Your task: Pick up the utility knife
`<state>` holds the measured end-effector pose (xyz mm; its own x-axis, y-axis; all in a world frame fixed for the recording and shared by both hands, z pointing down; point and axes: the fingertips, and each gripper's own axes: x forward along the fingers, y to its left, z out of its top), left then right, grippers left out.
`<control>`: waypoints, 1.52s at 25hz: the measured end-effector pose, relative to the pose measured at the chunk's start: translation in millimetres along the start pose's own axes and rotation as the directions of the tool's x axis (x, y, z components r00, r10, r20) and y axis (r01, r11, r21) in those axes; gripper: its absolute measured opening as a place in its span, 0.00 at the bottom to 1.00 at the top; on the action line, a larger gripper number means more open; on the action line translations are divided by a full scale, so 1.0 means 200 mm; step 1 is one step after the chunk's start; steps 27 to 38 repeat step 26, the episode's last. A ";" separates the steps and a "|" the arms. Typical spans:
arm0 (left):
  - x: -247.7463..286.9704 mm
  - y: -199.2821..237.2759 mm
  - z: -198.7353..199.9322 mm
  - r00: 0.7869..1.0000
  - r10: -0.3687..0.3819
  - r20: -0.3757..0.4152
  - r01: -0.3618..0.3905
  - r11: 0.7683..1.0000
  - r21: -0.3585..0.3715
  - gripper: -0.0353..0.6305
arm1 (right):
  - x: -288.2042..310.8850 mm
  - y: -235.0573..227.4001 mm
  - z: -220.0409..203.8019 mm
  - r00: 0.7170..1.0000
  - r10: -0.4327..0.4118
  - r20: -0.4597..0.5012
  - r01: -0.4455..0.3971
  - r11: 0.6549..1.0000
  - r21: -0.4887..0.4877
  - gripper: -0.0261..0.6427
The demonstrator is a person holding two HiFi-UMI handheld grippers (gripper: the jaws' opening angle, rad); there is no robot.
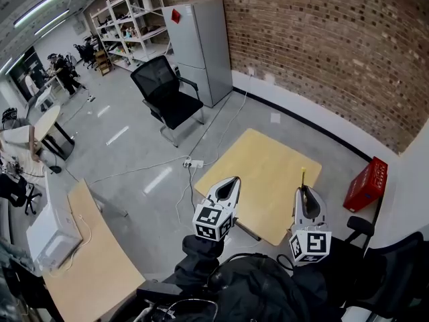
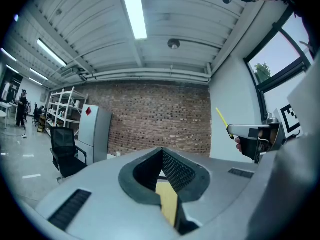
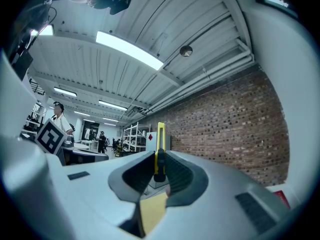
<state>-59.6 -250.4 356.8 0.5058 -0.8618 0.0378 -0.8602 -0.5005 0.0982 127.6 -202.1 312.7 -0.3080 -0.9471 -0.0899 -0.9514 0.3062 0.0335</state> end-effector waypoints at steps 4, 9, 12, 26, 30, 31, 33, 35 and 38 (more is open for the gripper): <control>-0.01 0.00 -0.01 1.000 0.001 0.001 -0.001 1.000 0.000 0.06 | -0.01 0.02 0.00 1.000 0.004 0.000 -0.004 1.000 -0.015 0.14; -0.01 0.01 -0.02 1.000 0.004 -0.001 -0.004 1.000 0.006 0.06 | -0.01 0.02 0.00 1.000 0.004 0.000 -0.004 1.000 -0.006 0.14; -0.01 0.00 -0.02 1.000 -0.001 -0.005 0.001 1.000 0.000 0.06 | -0.01 0.02 -0.01 1.000 0.002 -0.003 -0.002 1.000 0.000 0.14; 0.00 -0.02 -0.06 0.999 -0.014 -0.030 0.014 1.000 -0.009 0.06 | -0.02 0.00 -0.03 1.000 -0.013 -0.012 0.013 1.000 0.011 0.14; 0.00 -0.02 -0.06 0.999 -0.014 -0.030 0.014 1.000 -0.009 0.06 | -0.02 0.00 -0.03 1.000 -0.013 -0.012 0.013 1.000 0.011 0.14; 0.00 -0.02 -0.06 0.999 -0.014 -0.030 0.014 1.000 -0.009 0.06 | -0.02 0.00 -0.03 1.000 -0.013 -0.012 0.013 1.000 0.011 0.14; 0.00 -0.02 -0.06 0.999 -0.014 -0.030 0.014 1.000 -0.009 0.06 | -0.02 0.00 -0.03 1.000 -0.013 -0.012 0.013 1.000 0.011 0.14; 0.00 -0.02 -0.06 0.999 -0.014 -0.030 0.014 1.000 -0.009 0.06 | -0.02 0.00 -0.03 1.000 -0.013 -0.012 0.013 1.000 0.011 0.14; 0.00 -0.02 -0.06 0.999 -0.014 -0.030 0.014 1.000 -0.009 0.06 | -0.02 0.00 -0.03 1.000 -0.013 -0.012 0.013 1.000 0.011 0.14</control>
